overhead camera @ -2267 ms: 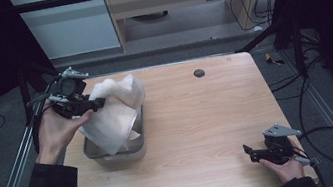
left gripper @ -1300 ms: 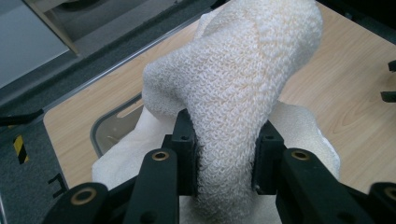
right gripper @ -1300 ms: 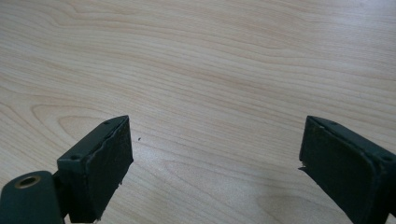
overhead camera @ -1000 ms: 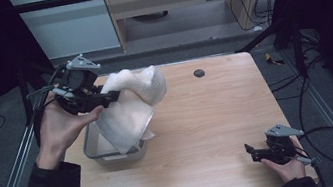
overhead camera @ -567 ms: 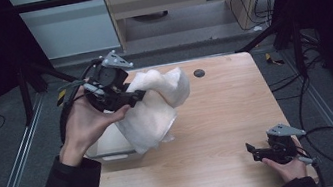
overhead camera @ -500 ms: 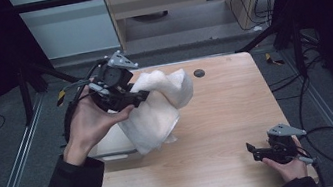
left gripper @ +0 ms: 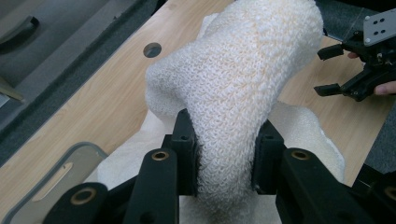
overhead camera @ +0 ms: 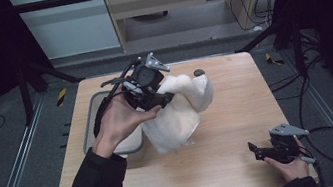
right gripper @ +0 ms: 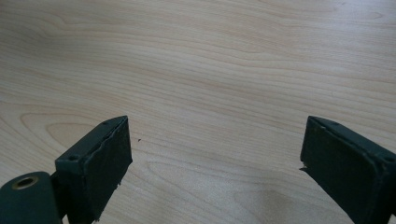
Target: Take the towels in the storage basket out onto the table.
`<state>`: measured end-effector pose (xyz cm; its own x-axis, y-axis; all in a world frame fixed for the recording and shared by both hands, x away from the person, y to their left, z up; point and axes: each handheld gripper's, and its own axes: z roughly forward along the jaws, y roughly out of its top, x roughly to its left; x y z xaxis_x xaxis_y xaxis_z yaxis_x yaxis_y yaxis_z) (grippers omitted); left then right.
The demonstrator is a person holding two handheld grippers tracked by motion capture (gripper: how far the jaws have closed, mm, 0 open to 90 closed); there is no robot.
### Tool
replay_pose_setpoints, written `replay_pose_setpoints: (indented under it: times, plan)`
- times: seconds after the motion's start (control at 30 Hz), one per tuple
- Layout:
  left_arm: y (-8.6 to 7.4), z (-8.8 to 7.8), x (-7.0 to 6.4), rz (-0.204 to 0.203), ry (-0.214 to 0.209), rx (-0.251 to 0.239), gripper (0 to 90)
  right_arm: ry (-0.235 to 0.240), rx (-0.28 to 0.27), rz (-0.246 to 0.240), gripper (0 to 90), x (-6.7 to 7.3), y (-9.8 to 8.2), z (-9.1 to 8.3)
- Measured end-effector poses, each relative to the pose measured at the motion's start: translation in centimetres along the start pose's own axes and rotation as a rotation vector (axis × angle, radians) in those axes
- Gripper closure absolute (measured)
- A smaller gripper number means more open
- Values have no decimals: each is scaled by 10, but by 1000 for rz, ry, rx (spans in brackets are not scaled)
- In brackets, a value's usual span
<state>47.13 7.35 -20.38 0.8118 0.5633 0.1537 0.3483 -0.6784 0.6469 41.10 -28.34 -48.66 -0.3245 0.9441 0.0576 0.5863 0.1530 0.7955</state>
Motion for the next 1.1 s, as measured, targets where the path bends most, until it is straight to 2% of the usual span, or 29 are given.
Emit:
replay_pose_setpoints:
  times: [0.17,0.4,0.87,1.1]
  plan:
    - [2,16,-5,15,-13,-3,679,-2,0,-2,87,-1,0,0]
    - [0,41,-11,29,-43,24,679,-2,-3,-2,86,-1,0,-1]
    - [-16,90,-15,24,-83,55,678,-4,1,-2,85,-2,-1,0]
    - [-22,110,-19,37,-93,87,675,-2,6,-3,84,-1,-1,0]
